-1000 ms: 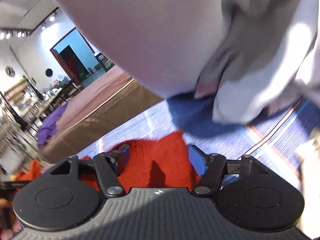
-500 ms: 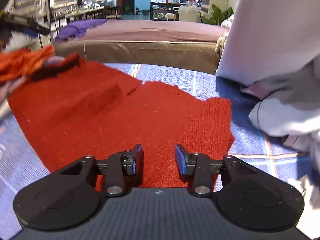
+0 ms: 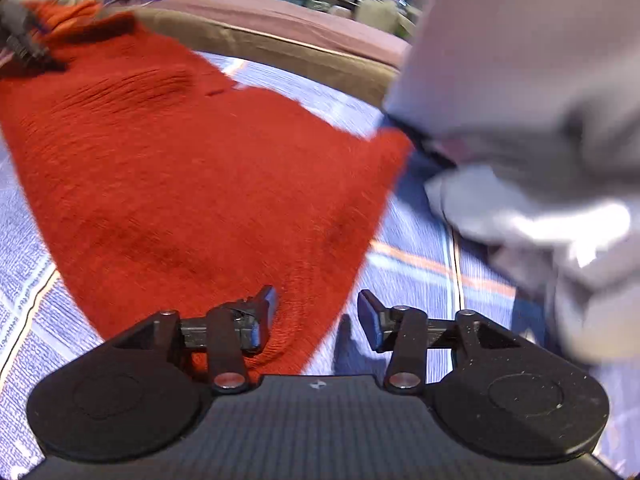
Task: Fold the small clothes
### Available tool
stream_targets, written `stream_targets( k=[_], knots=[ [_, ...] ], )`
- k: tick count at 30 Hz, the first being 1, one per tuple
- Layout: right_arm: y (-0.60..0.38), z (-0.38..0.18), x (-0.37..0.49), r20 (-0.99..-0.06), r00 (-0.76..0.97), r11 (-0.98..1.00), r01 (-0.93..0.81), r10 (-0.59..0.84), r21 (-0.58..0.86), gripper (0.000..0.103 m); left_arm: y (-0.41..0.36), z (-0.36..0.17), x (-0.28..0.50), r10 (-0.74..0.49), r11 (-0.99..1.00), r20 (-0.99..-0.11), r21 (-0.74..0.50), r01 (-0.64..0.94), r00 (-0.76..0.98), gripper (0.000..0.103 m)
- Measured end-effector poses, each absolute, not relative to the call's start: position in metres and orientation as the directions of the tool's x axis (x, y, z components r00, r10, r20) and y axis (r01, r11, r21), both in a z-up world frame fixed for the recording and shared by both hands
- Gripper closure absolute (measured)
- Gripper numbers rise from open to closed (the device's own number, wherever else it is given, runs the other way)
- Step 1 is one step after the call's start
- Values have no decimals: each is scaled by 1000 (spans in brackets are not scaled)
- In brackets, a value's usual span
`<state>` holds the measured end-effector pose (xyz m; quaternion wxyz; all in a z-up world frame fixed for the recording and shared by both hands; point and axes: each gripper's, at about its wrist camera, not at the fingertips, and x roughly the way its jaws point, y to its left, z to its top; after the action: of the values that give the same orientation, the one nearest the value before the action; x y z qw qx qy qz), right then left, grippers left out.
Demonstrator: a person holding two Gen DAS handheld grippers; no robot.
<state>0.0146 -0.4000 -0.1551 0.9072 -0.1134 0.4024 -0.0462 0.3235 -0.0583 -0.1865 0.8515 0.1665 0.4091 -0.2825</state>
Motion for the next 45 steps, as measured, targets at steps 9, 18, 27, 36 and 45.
stream_targets(
  k=[9,18,27,36,45],
  knots=[
    [-408,-136,-7,-685,714,986,51,-147,-159,13,-71,-150,271,-335,682,-679,303,666,653,0],
    [-394,-112,-60,-681,728,996,54,-84,-65,12,-75,-147,197,-376,640,-679,302,706,631,0],
    [-386,-108,-50,-660,751,998,41,-3,42,0,-101,-135,144,-459,617,-654,252,746,601,0],
    [-430,-121,-43,-685,727,961,158,41,226,0,-225,-203,32,-481,327,-655,483,812,583,0],
    [-454,-130,-54,-691,720,941,186,66,284,0,-318,-247,3,-522,67,-584,699,712,622,0]
  ],
)
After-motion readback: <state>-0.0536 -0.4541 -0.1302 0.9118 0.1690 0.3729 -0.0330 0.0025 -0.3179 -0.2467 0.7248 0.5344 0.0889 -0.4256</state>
